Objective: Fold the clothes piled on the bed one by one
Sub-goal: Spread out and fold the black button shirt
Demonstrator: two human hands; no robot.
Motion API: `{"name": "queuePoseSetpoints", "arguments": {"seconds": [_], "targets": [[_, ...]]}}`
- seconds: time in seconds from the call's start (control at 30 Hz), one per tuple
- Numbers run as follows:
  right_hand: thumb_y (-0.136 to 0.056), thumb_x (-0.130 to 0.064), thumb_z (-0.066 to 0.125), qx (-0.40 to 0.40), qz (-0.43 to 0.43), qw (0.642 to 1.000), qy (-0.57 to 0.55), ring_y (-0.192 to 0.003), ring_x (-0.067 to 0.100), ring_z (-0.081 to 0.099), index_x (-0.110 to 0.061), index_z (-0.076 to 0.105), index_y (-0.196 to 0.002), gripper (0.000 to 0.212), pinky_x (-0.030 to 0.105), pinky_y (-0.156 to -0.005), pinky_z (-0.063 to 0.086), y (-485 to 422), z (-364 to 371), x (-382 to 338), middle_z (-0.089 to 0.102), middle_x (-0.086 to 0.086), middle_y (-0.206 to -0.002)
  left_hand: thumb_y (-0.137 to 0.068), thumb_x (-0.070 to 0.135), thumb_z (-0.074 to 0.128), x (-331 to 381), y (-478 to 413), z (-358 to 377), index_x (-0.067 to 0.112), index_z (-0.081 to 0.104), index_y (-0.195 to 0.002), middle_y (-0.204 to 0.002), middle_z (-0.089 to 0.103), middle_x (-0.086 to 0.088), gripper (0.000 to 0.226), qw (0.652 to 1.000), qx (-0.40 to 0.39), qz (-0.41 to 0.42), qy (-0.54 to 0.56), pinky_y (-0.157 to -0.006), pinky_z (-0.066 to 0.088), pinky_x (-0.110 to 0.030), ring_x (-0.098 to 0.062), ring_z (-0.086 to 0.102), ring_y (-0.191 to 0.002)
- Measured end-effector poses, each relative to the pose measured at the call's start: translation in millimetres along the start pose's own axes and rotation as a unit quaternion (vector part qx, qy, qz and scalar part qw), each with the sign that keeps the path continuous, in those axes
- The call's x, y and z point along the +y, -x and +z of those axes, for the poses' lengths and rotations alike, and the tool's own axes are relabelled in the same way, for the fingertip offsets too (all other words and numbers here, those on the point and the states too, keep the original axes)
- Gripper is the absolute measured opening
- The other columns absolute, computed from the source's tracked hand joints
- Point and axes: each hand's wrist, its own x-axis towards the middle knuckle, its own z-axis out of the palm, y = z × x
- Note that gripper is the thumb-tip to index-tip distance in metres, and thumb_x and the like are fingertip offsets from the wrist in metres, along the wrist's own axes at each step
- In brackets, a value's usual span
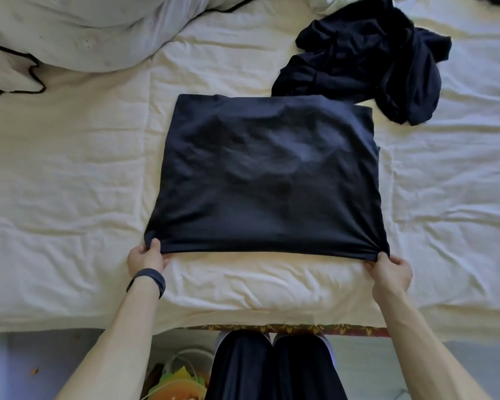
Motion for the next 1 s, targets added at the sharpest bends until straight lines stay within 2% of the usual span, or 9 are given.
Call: {"name": "queuePoseSetpoints", "arguments": {"seconds": [0.13, 0.23, 0.3, 0.43, 0.53, 0.63, 0.73, 0.93, 1.0], "targets": [[-0.097, -0.011, 0.056, 0.013, -0.004, 0.999, 0.032, -0.100, 0.032, 0.068, -0.004, 0.059, -0.113, 0.018, 0.041, -0.089, 0.059, -1, 1, -1, 0.064, 0.017, -0.117, -0.100, 0.027, 0.060, -4, 3, 1, 0.009, 0.059, -0.109, -0.102, 0.067, -0.014, 0.021, 0.999, 0.028, 0.016, -0.031, -0.077, 0.055, -0.033, -0.026, 0.067, -0.075], [-0.096, -0.017, 0.056, 0.023, -0.029, 0.996, 0.083, -0.104, 0.033, 0.062, -0.011, 0.053, -0.114, 0.018, 0.043, -0.091, 0.054, 12, 0, -10, 0.060, 0.014, -0.118, -0.097, 0.025, 0.061, 1, 14, 6, 0.007, 0.055, -0.120, -0.119, 0.064, -0.017, 0.030, 0.994, 0.061, 0.031, -0.087, -0.091, 0.053, -0.043, -0.036, 0.065, -0.101], [-0.091, -0.029, 0.054, 0.033, -0.111, 0.975, 0.192, -0.120, 0.035, 0.052, -0.015, 0.049, -0.121, 0.034, 0.048, -0.099, 0.045, 27, 4, -13, 0.053, 0.014, -0.129, -0.093, 0.025, 0.063, 5, 29, 16, 0.008, 0.049, -0.132, -0.137, 0.051, -0.020, 0.045, 0.963, 0.116, 0.150, -0.190, -0.101, 0.044, -0.051, -0.042, 0.050, -0.123], [-0.088, -0.037, 0.054, 0.011, -0.418, 0.854, 0.311, -0.143, 0.034, 0.035, -0.012, 0.051, -0.141, 0.058, 0.055, -0.113, 0.029, 75, 51, -12, 0.041, 0.012, -0.154, -0.091, 0.037, 0.059, 16, 64, 64, 0.013, 0.041, -0.150, -0.157, 0.034, -0.016, 0.066, 0.770, 0.045, 0.527, -0.357, -0.112, 0.028, -0.055, -0.036, 0.033, -0.144], [-0.096, -0.036, 0.055, -0.065, -0.541, 0.750, 0.375, -0.151, 0.031, 0.031, -0.014, 0.049, -0.150, 0.059, 0.054, -0.115, 0.028, 103, 116, -9, 0.036, 0.012, -0.162, -0.095, 0.049, 0.045, 27, 77, 127, 0.024, 0.025, -0.158, -0.167, 0.017, -0.005, 0.071, 0.677, -0.056, 0.579, -0.452, -0.119, 0.014, -0.058, -0.026, 0.015, -0.153], [-0.104, -0.040, 0.043, -0.096, -0.600, 0.667, 0.431, -0.157, 0.025, 0.014, -0.023, 0.031, -0.161, 0.061, 0.056, -0.123, 0.012, 90, 172, -19, 0.020, 0.009, -0.169, -0.099, 0.049, 0.031, 40, 68, 183, 0.032, 0.015, -0.159, -0.169, 0.007, 0.000, 0.064, 0.596, -0.087, 0.619, -0.503, -0.121, 0.011, -0.060, -0.020, 0.005, -0.155], [-0.104, -0.051, 0.027, -0.076, -0.570, 0.656, 0.488, -0.158, 0.021, 0.000, -0.027, 0.013, -0.164, 0.065, 0.056, -0.124, 0.001, 32, 177, -42, 0.006, 0.004, -0.172, -0.100, 0.052, 0.026, 68, 22, 191, 0.036, 0.015, -0.159, -0.168, 0.009, 0.001, 0.062, 0.607, -0.037, 0.598, -0.521, -0.119, 0.009, -0.060, -0.022, 0.009, -0.154], [-0.100, -0.057, 0.008, 0.012, -0.413, 0.755, 0.510, -0.156, 0.014, -0.018, -0.023, 0.001, -0.164, 0.072, 0.061, -0.123, -0.007, -50, 137, -97, -0.012, 0.000, -0.171, -0.099, 0.054, 0.022, 137, -42, 158, 0.030, 0.012, -0.160, -0.168, 0.003, -0.006, 0.066, 0.705, 0.089, 0.512, -0.482, -0.119, 0.007, -0.065, -0.029, 0.003, -0.154], [-0.101, -0.055, 0.013, 0.026, -0.431, 0.762, 0.482, -0.156, 0.017, -0.016, -0.018, 0.004, -0.164, 0.074, 0.062, -0.122, -0.010, -33, 155, -113, -0.009, 0.004, -0.172, -0.100, 0.050, 0.026, 151, -26, 172, 0.026, 0.015, -0.160, -0.168, 0.005, -0.007, 0.066, 0.675, 0.080, 0.557, -0.477, -0.119, 0.005, -0.064, -0.029, 0.004, -0.155]]}}
